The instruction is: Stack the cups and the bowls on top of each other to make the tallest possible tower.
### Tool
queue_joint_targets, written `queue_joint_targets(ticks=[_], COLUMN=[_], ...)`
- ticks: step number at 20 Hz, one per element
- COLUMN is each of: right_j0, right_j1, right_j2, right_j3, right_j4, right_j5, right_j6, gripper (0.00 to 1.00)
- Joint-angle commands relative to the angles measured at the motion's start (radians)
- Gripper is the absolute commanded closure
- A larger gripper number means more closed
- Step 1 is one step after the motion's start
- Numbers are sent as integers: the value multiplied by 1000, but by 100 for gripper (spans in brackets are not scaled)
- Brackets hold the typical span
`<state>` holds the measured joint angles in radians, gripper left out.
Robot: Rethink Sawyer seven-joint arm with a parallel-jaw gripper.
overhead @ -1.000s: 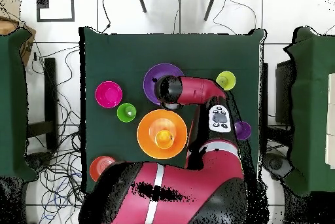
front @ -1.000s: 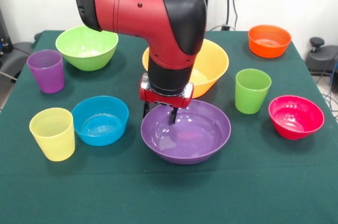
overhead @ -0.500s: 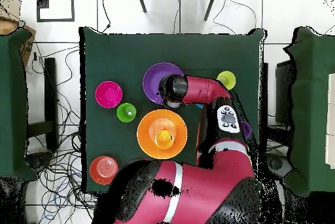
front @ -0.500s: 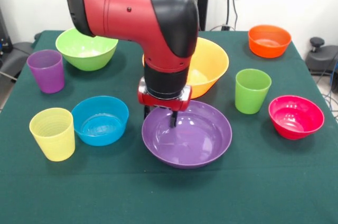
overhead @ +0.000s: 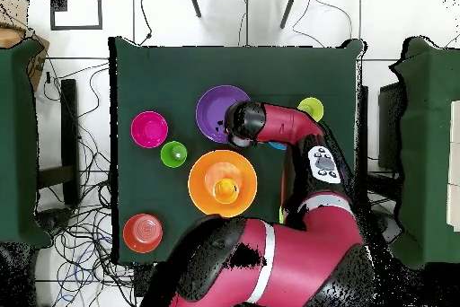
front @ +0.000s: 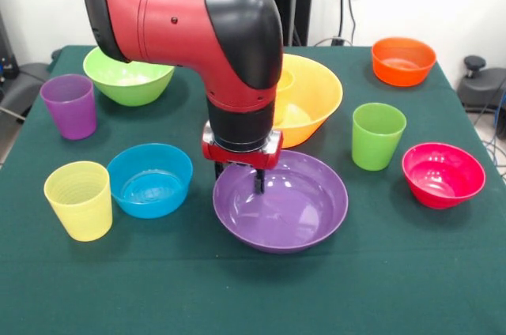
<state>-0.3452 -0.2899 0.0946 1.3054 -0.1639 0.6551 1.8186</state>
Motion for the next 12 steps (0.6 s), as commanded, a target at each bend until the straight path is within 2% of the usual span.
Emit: queue_joint_targets(ticks=[1,4,5,12], right_j0=[15,27,31,35], right_j1=[77,74,73,71], right_j2=[136,122,118,116], right_j3=[34,28,25,29], right_j4=[-44,-56,-60,-69], right_j5=[-5,13,19,17], right_j6=[-87,-93,-95,-91], gripper=[0,0,100,100])
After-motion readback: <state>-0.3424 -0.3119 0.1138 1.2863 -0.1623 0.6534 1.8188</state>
